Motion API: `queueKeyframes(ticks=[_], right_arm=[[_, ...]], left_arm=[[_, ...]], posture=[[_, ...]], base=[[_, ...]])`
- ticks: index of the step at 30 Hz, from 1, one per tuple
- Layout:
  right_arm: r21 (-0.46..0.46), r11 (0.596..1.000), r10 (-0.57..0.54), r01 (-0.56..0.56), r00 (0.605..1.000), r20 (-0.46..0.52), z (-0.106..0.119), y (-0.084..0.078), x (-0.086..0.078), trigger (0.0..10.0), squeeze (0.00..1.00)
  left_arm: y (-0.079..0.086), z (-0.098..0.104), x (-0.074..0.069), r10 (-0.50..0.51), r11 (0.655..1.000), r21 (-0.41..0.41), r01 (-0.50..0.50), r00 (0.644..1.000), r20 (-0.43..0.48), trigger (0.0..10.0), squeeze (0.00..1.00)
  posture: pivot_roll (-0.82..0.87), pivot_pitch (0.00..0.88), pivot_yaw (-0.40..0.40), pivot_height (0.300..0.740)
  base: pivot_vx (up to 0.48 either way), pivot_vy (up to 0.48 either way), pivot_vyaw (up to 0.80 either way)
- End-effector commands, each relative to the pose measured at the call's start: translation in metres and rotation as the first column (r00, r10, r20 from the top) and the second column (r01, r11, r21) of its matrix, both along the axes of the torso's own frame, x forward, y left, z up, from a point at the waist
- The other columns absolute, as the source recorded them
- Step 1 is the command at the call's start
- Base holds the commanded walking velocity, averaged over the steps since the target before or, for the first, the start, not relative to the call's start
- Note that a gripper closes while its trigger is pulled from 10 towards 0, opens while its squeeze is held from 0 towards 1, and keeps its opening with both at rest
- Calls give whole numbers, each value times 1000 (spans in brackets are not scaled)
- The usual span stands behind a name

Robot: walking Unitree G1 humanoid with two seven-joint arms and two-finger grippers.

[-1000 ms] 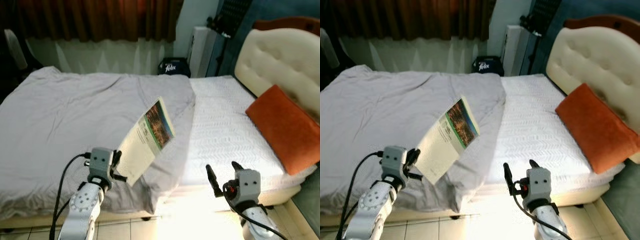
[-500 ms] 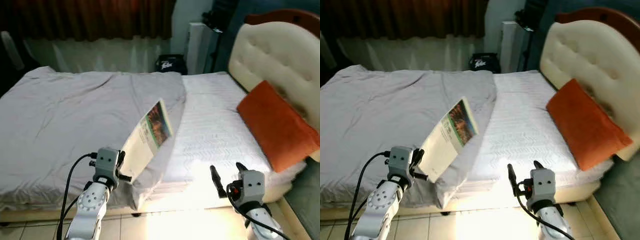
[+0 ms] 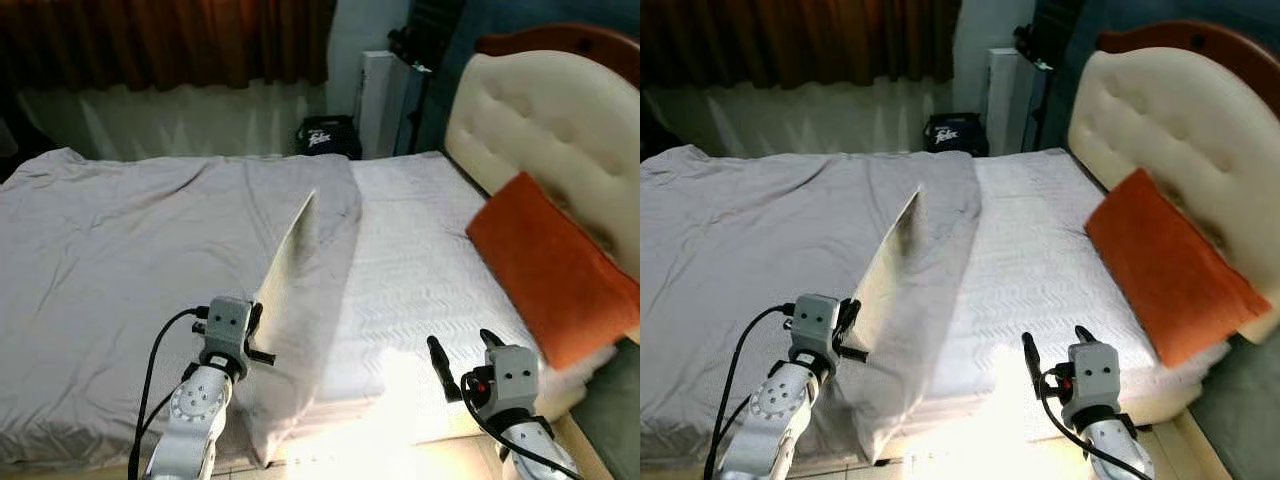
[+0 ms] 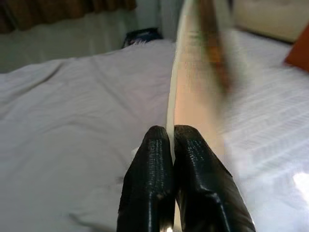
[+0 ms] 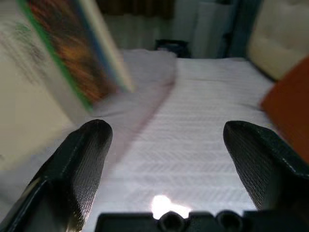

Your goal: Clean up the room

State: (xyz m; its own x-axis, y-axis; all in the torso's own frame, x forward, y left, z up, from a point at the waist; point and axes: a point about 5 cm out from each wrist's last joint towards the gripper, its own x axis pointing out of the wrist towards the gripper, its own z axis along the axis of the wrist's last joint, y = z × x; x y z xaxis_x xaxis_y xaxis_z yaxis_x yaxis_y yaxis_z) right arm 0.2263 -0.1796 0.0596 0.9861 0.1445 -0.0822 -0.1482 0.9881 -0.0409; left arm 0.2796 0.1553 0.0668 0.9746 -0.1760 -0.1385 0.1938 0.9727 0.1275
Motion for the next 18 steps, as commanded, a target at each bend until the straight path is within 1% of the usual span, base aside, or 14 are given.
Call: queueKeyframes(ticks=[1,3,6,16,18], right_arm=[[-20,1000,-20,20,1000,-7,0,-9,-2,10000,0],[-20,1000,-20,19,1000,-9,0,-9,-3,10000,0],[-19,1000,-17,16,1000,-12,0,-8,-3,10000,0],[-21,1000,-9,9,1000,-16,0,-6,-3,10000,0],[-18,1000,-9,9,1000,-17,0,-6,-3,10000,0]], left_arm=[[-6,8,3,-13,1000,-15,14,999,52,10000,0],[-5,10,3,-9,999,-32,11,998,67,10000,0],[-4,9,3,5,1000,-17,-4,998,57,10000,0],[-5,8,2,4,1000,-8,-3,998,57,10000,0],[-4,9,3,7,1000,4,-7,998,61,10000,0]], posture=[[-26,0,-22,740],[-26,0,-22,740],[-26,0,-22,740],[-25,0,-24,740],[-24,0,-23,740]], base=[[0,0,0],[416,0,0],[472,0,0],[471,0,0],[472,0,0]])
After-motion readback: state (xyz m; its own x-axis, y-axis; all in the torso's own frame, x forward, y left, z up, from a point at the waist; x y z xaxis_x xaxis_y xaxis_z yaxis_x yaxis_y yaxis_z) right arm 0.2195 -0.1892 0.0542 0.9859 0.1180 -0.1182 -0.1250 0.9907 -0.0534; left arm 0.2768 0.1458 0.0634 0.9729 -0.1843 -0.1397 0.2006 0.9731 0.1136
